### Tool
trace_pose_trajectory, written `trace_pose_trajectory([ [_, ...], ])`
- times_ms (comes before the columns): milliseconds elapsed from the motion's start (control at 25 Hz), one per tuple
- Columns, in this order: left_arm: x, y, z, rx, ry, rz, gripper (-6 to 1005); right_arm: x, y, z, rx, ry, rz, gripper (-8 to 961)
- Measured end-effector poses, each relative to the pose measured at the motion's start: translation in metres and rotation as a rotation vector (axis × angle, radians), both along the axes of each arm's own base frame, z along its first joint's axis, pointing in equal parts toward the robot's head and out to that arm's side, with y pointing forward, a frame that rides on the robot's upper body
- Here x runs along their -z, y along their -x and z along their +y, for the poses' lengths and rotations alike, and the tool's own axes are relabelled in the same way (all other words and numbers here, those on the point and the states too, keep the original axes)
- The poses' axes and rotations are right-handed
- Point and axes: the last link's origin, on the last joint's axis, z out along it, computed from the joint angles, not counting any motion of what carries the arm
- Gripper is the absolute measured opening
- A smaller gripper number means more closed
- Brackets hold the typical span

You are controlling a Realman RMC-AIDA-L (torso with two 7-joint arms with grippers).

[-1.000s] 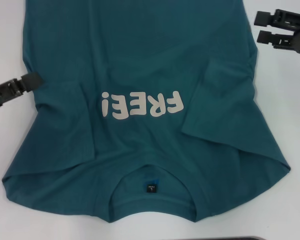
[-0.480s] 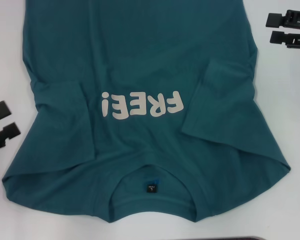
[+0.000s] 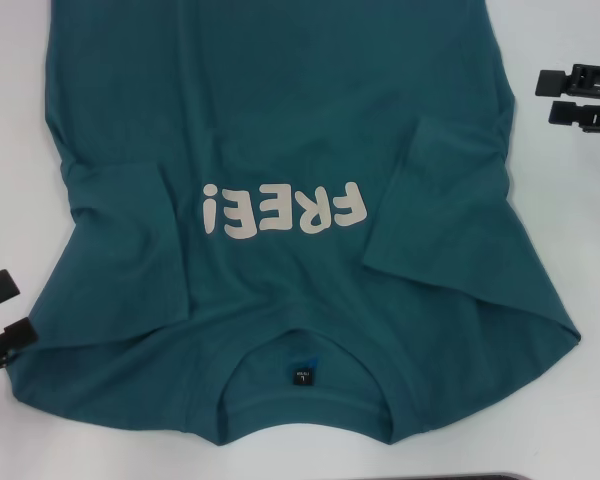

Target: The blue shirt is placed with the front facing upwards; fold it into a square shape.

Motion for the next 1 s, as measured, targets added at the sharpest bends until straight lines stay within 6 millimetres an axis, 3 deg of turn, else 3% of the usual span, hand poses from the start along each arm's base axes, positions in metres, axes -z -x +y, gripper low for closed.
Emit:
trace_pose_trajectory([
  [280,-0.003,0.004,0.0,-0.011,-0.017,0.003,857,-0.002,-0.009,-0.005,0.028,-0.013,-0.007,828],
  [640,-0.005,0.009,-0.001,0.054,-0.082,0.083,857,0.007,-0.004,-0.004,0.032,0.0,0.011,828],
  [1000,0.006,0.02,0.006,-0.022,-0.144,0.123,857,0.008,-0.003,-0.002,0.047,-0.005,0.029,828],
])
